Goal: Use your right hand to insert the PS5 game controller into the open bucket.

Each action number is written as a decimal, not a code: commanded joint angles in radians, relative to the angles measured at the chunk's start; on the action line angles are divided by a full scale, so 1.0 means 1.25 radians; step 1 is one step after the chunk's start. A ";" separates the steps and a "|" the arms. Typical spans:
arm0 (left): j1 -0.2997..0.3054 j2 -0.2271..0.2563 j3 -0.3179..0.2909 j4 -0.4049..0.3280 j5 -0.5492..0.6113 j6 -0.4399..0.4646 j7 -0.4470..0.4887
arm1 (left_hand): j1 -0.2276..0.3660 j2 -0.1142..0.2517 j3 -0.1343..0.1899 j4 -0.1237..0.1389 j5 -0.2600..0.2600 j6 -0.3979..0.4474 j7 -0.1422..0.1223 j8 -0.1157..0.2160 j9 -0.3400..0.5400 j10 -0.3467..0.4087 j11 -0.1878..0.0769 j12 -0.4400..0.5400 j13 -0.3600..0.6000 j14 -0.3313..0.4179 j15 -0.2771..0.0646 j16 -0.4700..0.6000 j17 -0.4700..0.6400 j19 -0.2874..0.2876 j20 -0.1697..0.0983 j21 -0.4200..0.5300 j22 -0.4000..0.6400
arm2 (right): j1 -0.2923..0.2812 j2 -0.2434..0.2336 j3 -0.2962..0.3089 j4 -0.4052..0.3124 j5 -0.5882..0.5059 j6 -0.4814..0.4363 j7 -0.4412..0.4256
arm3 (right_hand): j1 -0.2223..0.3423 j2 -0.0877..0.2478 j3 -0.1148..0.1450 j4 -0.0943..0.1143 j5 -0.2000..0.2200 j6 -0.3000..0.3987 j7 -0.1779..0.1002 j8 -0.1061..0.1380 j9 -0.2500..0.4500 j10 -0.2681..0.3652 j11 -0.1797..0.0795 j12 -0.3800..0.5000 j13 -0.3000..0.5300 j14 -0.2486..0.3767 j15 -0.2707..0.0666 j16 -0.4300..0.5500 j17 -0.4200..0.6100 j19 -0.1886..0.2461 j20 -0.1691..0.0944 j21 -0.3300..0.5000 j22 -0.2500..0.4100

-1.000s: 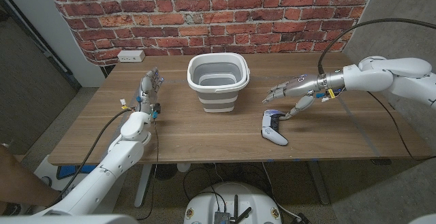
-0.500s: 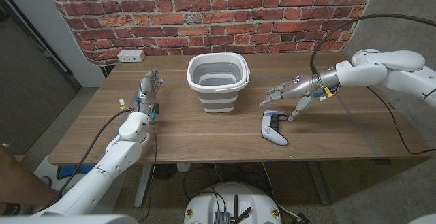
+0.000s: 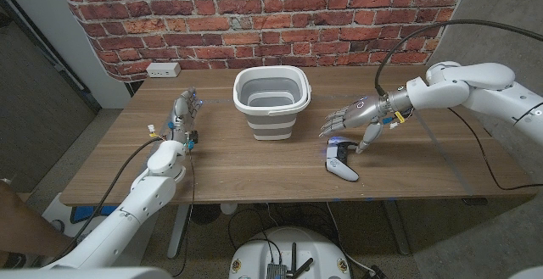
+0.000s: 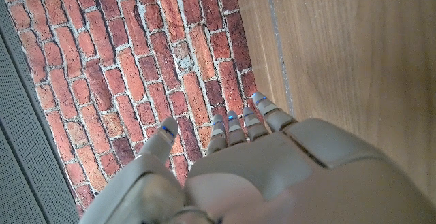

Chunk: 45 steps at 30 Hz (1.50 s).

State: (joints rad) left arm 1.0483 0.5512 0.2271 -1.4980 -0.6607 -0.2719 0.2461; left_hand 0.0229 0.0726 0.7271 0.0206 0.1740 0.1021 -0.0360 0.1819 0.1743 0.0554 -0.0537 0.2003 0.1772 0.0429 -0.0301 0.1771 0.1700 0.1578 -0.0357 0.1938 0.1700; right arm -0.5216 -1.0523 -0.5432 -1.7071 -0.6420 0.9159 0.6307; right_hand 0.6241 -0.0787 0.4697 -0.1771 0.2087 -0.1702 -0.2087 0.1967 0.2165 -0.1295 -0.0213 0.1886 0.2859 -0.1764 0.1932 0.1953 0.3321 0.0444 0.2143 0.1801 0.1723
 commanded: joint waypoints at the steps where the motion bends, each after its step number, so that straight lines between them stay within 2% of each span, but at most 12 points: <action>1: 0.012 0.001 -0.005 -0.010 -0.005 0.007 0.011 | -0.004 0.061 0.000 0.006 -0.001 0.001 -0.004 0.004 0.004 0.004 0.002 -0.001 0.002 0.005 -0.002 0.002 0.003 0.006 -0.042 0.001 0.002 | 0.012 0.033 -0.034 0.023 -0.069 0.024 -0.014 | 0.009 -0.004 0.002 0.005 -0.003 -0.108 0.004 0.008 0.002 -0.002 -0.001 0.007 0.004 -0.051 0.005 0.007 0.002 -0.007 0.002 -0.002 0.001; 9: 0.025 -0.001 -0.007 -0.021 -0.007 0.012 0.023 | -0.005 0.060 0.000 0.008 -0.001 0.001 -0.005 0.004 0.004 0.003 0.003 -0.002 0.002 0.005 -0.001 0.002 0.003 0.006 -0.042 0.000 0.002 | 0.025 0.050 -0.060 0.045 -0.103 0.043 -0.027 | 0.011 -0.005 0.001 0.006 -0.003 -0.099 0.005 0.016 0.002 -0.001 0.000 0.011 0.007 -0.052 0.000 0.009 0.002 -0.011 0.002 0.000 0.001; 25: 0.034 -0.014 -0.014 -0.009 -0.017 -0.018 0.013 | -0.005 0.059 0.000 0.011 -0.001 0.005 -0.006 0.004 0.004 0.002 0.002 -0.003 0.002 0.005 0.004 0.001 0.003 0.006 -0.040 0.000 0.002 | 0.044 0.067 -0.085 0.102 -0.185 0.074 -0.123 | 0.030 0.000 0.007 0.004 0.001 -0.062 -0.001 0.039 0.003 0.027 -0.009 0.026 0.013 -0.030 -0.021 0.025 0.003 -0.005 -0.001 0.007 0.002; 33: 0.034 -0.017 -0.014 -0.007 -0.021 -0.019 0.010 | -0.006 0.058 0.000 0.012 -0.001 0.007 -0.005 0.005 0.004 0.001 0.002 -0.003 0.003 0.006 0.004 0.002 0.003 0.007 -0.041 0.001 0.002 | 0.055 0.064 -0.095 0.135 -0.223 0.105 -0.190 | 0.058 0.004 0.014 0.002 0.003 -0.016 -0.004 0.065 0.006 0.064 -0.017 0.041 0.021 0.000 -0.040 0.041 0.003 0.024 -0.004 0.016 0.001; 42: 0.039 -0.016 -0.014 -0.011 -0.024 -0.020 0.007 | -0.006 0.058 0.000 0.014 -0.001 0.008 -0.005 0.005 0.004 0.001 0.002 -0.003 0.003 0.007 0.004 0.002 0.003 0.008 -0.041 0.001 0.002 | 0.057 0.060 -0.105 0.147 -0.227 0.101 -0.209 | 0.081 -0.001 0.015 0.002 -0.001 0.025 -0.005 0.089 0.008 0.111 -0.026 0.057 0.028 0.025 -0.058 0.053 0.003 0.058 -0.004 0.020 0.000; 45: 0.039 -0.014 -0.013 -0.015 -0.022 -0.013 0.012 | -0.007 0.057 -0.001 0.015 -0.002 0.008 -0.006 0.005 0.005 0.002 0.001 -0.003 0.003 0.007 0.003 0.002 0.003 0.008 -0.041 0.001 0.002 | 0.053 0.060 -0.104 0.147 -0.229 0.097 -0.229 | 0.091 -0.001 0.014 0.004 -0.002 0.053 -0.004 0.104 0.008 0.145 -0.036 0.069 0.033 0.042 -0.066 0.062 0.003 0.077 -0.005 0.022 0.000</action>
State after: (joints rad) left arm 1.0925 0.5324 0.2105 -1.5092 -0.6857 -0.2939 0.2600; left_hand 0.0202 0.0752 0.7242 0.0318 0.1740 0.1051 -0.0390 0.1818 0.1743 0.0553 -0.0537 0.2003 0.1772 0.0465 -0.0266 0.1771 0.1698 0.1614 -0.0393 0.1938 0.1699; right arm -0.4557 -0.9742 -0.6628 -1.5456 -0.9055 1.0352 0.4105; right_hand 0.7164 -0.0810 0.4815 -0.1740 0.2087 -0.1251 -0.2115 0.3131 0.2212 0.0239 -0.0552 0.2621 0.3209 -0.1353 0.1150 0.2594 0.3319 0.1241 0.2067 0.1974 0.1724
